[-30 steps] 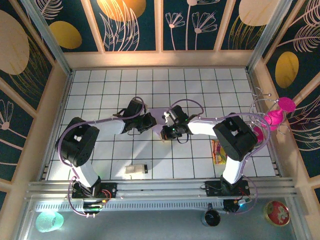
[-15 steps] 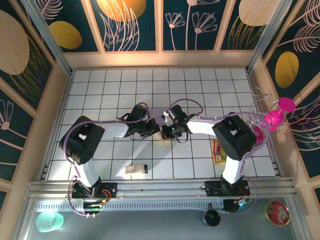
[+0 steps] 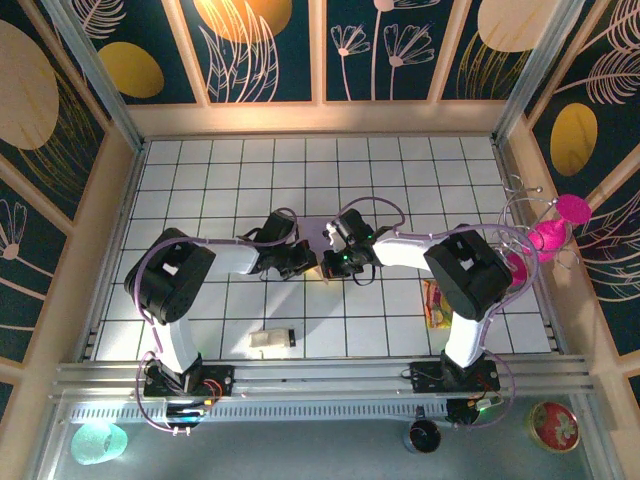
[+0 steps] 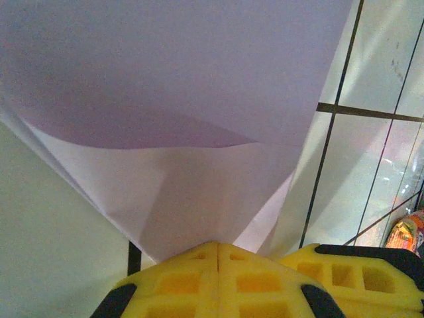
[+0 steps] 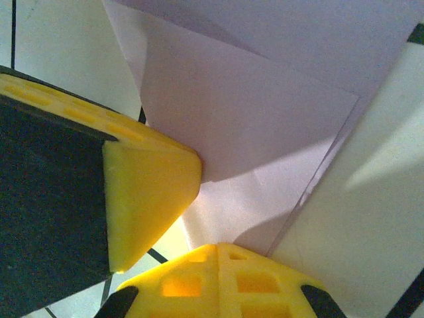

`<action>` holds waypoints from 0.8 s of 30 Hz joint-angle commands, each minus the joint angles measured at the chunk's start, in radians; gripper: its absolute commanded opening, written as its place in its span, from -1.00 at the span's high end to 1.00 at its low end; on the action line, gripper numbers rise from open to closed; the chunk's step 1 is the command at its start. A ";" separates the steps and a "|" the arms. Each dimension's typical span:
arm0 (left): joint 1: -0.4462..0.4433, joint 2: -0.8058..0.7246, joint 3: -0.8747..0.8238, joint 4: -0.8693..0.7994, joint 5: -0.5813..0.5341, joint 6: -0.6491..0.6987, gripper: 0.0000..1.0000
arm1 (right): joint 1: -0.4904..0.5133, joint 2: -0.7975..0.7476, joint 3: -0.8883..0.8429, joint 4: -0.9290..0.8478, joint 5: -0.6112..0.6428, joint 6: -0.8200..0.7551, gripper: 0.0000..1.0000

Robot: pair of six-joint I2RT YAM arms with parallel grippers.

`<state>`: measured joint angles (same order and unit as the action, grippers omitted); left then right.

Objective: Fold a paper plane with a square sheet of paper (pick it up from the middle)
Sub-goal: Third fold the triangle at the center of the table.

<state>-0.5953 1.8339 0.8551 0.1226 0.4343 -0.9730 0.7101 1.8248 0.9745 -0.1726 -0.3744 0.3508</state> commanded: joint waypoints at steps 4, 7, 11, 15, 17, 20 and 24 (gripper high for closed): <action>0.097 0.041 0.030 -0.101 -0.079 0.077 0.92 | 0.008 0.068 -0.036 -0.188 0.139 -0.009 0.99; 0.142 0.063 0.070 -0.140 -0.100 0.129 0.90 | 0.008 0.069 -0.039 -0.192 0.144 -0.009 0.99; 0.190 0.099 0.146 -0.193 -0.130 0.188 0.90 | 0.007 0.066 -0.042 -0.191 0.146 -0.005 0.99; 0.227 0.116 0.184 -0.225 -0.150 0.227 0.90 | 0.008 0.060 -0.044 -0.190 0.150 -0.003 0.99; 0.246 0.119 0.188 -0.229 -0.156 0.236 0.90 | 0.008 0.057 -0.045 -0.187 0.149 -0.003 0.99; 0.261 0.109 0.196 -0.232 -0.151 0.246 0.90 | 0.008 0.055 -0.036 -0.181 0.141 0.001 0.98; 0.261 0.050 0.197 -0.203 -0.118 0.227 0.88 | 0.003 0.023 -0.002 -0.128 0.103 0.024 0.93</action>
<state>-0.3573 1.9175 1.0439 -0.0574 0.3897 -0.7589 0.7166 1.8259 0.9863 -0.1802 -0.3424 0.3523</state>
